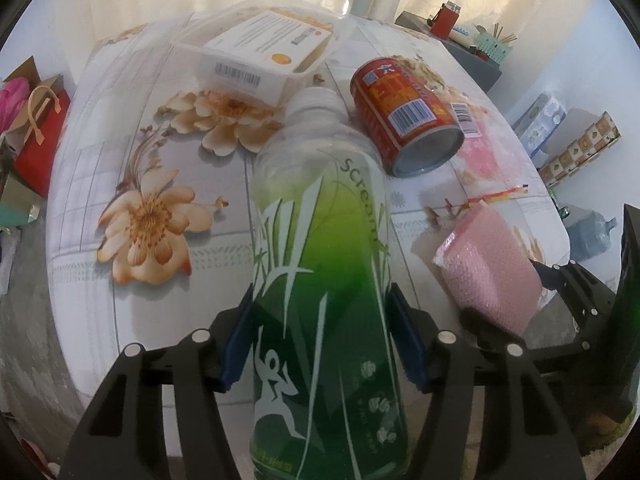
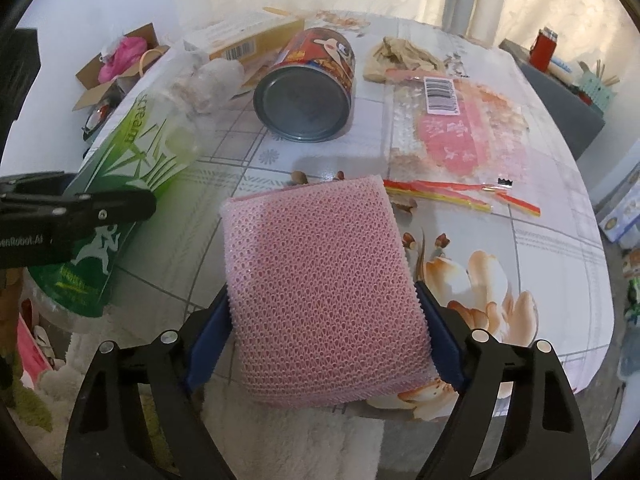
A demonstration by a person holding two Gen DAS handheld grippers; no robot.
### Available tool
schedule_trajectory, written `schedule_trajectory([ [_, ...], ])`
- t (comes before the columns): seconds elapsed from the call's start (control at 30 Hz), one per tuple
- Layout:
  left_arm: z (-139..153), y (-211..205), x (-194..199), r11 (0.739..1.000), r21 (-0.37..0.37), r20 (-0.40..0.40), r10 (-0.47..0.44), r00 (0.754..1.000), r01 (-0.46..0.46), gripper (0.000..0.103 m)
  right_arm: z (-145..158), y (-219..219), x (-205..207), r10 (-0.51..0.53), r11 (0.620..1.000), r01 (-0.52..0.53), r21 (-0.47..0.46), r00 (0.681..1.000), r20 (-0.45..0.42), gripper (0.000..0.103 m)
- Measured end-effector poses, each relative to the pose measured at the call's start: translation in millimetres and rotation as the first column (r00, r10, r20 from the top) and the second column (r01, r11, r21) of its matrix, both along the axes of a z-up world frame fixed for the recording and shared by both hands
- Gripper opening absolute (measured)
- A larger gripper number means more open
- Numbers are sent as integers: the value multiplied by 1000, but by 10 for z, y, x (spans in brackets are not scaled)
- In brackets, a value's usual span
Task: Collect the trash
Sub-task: 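Carry the bottle and sponge over the blue wastebasket with both tools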
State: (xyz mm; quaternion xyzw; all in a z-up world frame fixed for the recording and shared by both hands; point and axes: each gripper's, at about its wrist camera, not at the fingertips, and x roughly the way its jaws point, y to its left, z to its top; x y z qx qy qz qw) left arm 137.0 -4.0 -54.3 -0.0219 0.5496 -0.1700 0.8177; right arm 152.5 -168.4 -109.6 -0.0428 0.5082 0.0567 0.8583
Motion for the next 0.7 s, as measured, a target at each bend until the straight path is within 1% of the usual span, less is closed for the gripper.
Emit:
schedule_trajectory([
  [0.2,33,26,-161,1000,-20,7,-1,1000,1,60,97,-30,-79,-11,1000,10,22,1000,23,79],
  [0.43,147,98,-436,997,-73,45,14,999,-10,60,252,-40,-244,-29,998,25,57,997,68,79],
  [0.53,220,113,-576,994,-107,61,10,998,-4,60,326,-75,-339,-43,995,35,95,995,90,79],
  [0.7,393,73,-798,990,-134,122,-19,992,36,60,405,-183,-511,-79,984,57,166,989,126,79],
])
